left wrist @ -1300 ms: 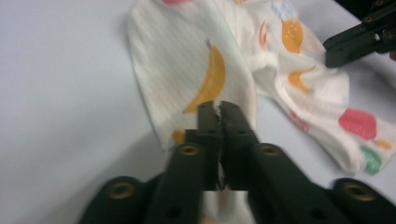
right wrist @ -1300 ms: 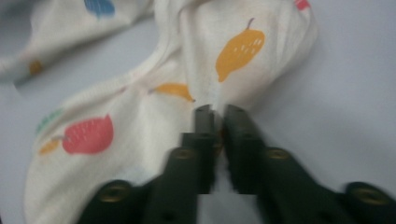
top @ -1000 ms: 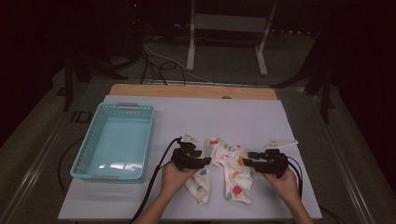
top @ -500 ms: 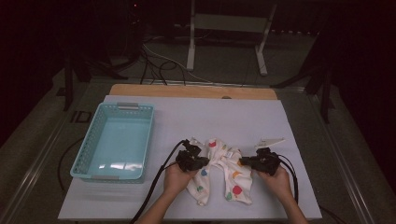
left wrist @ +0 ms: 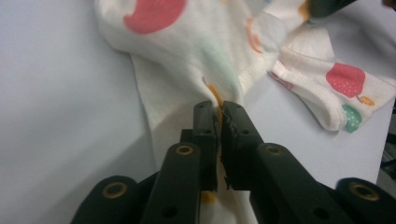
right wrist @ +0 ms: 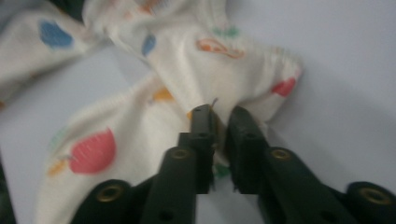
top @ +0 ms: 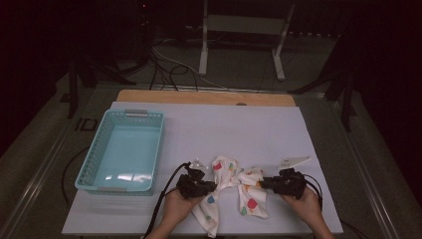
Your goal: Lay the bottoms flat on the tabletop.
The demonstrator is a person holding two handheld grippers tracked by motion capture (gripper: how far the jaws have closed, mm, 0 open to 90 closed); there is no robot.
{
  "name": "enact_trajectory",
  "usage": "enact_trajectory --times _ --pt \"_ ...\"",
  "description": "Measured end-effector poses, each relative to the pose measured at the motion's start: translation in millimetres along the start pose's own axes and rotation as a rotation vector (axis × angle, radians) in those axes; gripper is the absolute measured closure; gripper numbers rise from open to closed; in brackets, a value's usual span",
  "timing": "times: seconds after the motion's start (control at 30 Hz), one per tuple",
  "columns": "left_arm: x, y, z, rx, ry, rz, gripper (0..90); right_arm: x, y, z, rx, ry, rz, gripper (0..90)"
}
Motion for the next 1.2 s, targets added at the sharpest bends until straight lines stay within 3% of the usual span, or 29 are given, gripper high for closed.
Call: enact_trajectory --times 0.13,0.17,0.23,0.27,0.37,0.5,0.57,0.7,0.73,0.77,0.8,0.83,0.87,0.9,0.97,1.07,1.2 --pt "-12.3 -6.2 -16.4 0.0 0.041 -0.024 76.1 -9.5 2.6 -15.7 0.01 0.051 0.002 70.1" --pt "-15.5 -8.5 -21.8 0.003 0.052 -0.034 72.0 -14.3 6.1 -26.8 0.015 0.083 0.013 67.4" --pt "-19.8 -13.4 -31.6 0.003 0.069 -0.05 71.6 -16.1 8.1 -32.2 0.016 0.101 0.011 66.6" --pt "-20.4 -16.5 -36.4 -0.001 0.08 -0.061 68.9 -18.6 12.5 -42.2 0.03 0.138 0.006 65.4" --pt "-17.2 -29.1 -46.1 -0.007 0.086 -0.095 68.9 -17.3 18.8 -49.2 0.05 0.154 0.017 65.3" --pt "-2.6 -44.9 -56.2 -0.023 0.104 -0.118 59.8 1.3 32.8 -48.8 0.085 0.119 0.039 62.9" --pt "13.4 -52.6 -56.4 -0.029 0.067 -0.137 52.6 18.1 39.9 -39.7 0.118 0.061 0.043 54.0" --pt "27.7 -57.1 -53.0 -0.033 0.023 -0.158 50.0 29.6 42.4 -28.3 0.1 0.014 0.066 53.9" --pt "31.3 -57.7 -51.8 -0.038 0.017 -0.161 50.4 32.1 43.5 -23.7 0.095 -0.008 0.068 54.3" --pt "37.4 -58.1 -48.1 -0.029 -0.008 -0.169 57.2 31.1 43.0 -22.7 0.097 0.009 0.067 60.0" --pt "37.4 -58.1 -48.1 -0.029 -0.008 -0.169 62.0 31.1 43.0 -22.7 0.097 0.009 0.067 60.0" --pt "38.7 -57.5 -46.6 -0.002 -0.013 -0.185 67.3 31.3 40.1 -21.1 0.07 -0.003 0.051 68.1" --pt "38.7 -57.5 -46.6 -0.002 -0.013 -0.185 74.1 31.5 38.0 -20.0 0.053 -0.013 0.055 71.0" --pt "39.1 -56.4 -46.4 -0.001 -0.015 -0.179 74.1 31.5 38.0 -20.0 0.053 -0.013 0.055 71.0" --pt "38.1 -55.4 -46.3 0.001 -0.012 -0.178 84.1 32.6 34.4 -19.2 0.028 -0.02 0.056 81.3" --pt "34.3 -55.5 -46.1 0.004 -0.007 -0.184 86.2 31.0 32.1 -21.0 0.011 -0.018 0.051 84.5" --pt "26.1 -56.8 -51.1 -0.016 0.034 -0.183 86.4 26.6 30.6 -29.3 -0.001 0.02 0.066 85.0"
Point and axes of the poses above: each handheld gripper's, and its own axes: x roughly forward along the jaws, z roughly out of its underside, y roughly to its right, the point moved 10 cm from there along x, roughly forward along the jaws, and after that the axes turned 7 degrees about x, right-handed, at the moved point
